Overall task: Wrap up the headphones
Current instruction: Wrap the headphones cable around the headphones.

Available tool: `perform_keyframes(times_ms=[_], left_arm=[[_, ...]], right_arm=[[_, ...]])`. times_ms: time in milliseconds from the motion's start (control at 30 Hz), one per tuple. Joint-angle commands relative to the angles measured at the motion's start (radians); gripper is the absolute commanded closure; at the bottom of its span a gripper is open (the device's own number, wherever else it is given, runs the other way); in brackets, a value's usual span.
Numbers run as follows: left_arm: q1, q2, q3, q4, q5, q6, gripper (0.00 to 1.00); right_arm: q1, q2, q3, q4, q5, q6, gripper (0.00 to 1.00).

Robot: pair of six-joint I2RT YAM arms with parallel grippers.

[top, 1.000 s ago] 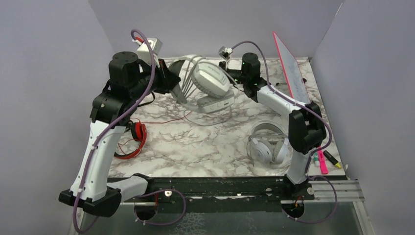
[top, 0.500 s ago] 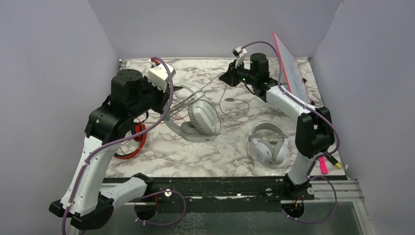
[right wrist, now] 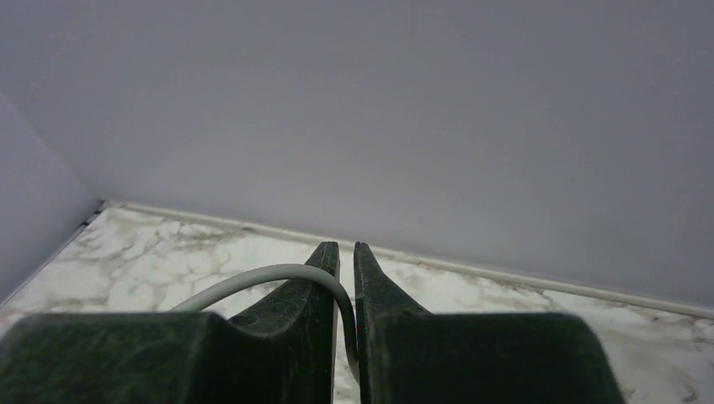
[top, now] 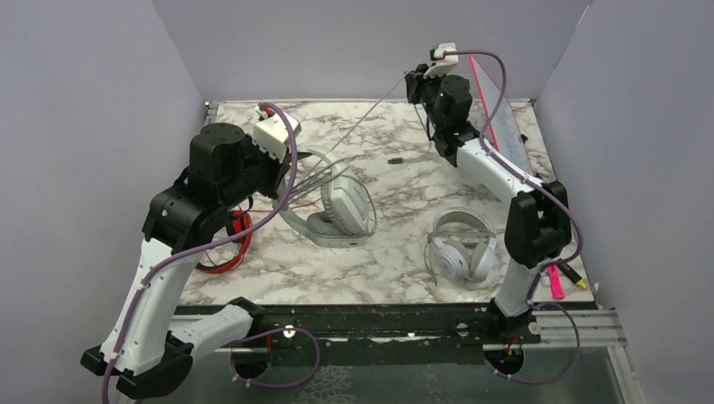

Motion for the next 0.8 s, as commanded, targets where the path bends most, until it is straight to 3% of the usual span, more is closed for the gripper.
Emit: perform_keyframes(times_ms=[0, 100, 233, 400, 667, 767], left_arm=[[-0.013, -0.051, 0.030, -0.036, -0.059, -0.015, 1.00], [-0.020, -0.059, 0.019, -0.043, -0.102, -0.021, 1.00], [-0.025, -0.033, -0.012, -0.054, -0.208, -0.039, 1.00], [-0.025, 0.105, -0.015, -0.091, -0.512, -0.121, 1.00], [-0.009, 0.266, 0.031, -0.076, -0.692, -0.250, 1.00], [0.050, 0.335, 0.051, -0.072, -0.696, -0.283, 1.00]], right_arm=[[-0.030, 0.079, 0.122, 0.058, 0.176, -0.075, 0.84], [-0.046, 0.083, 0.159, 0.020, 0.124, -0.082, 0.84], [-0.051, 0.048, 0.256, -0.154, -0.133, -0.140, 1.00], [-0.051, 0.038, 0.404, -0.395, -0.302, -0.153, 1.00], [-0.050, -0.008, 0.485, -0.553, -0.407, -0.151, 1.00], [-0.047, 0.008, 0.566, -0.643, -0.453, -0.148, 1.00]])
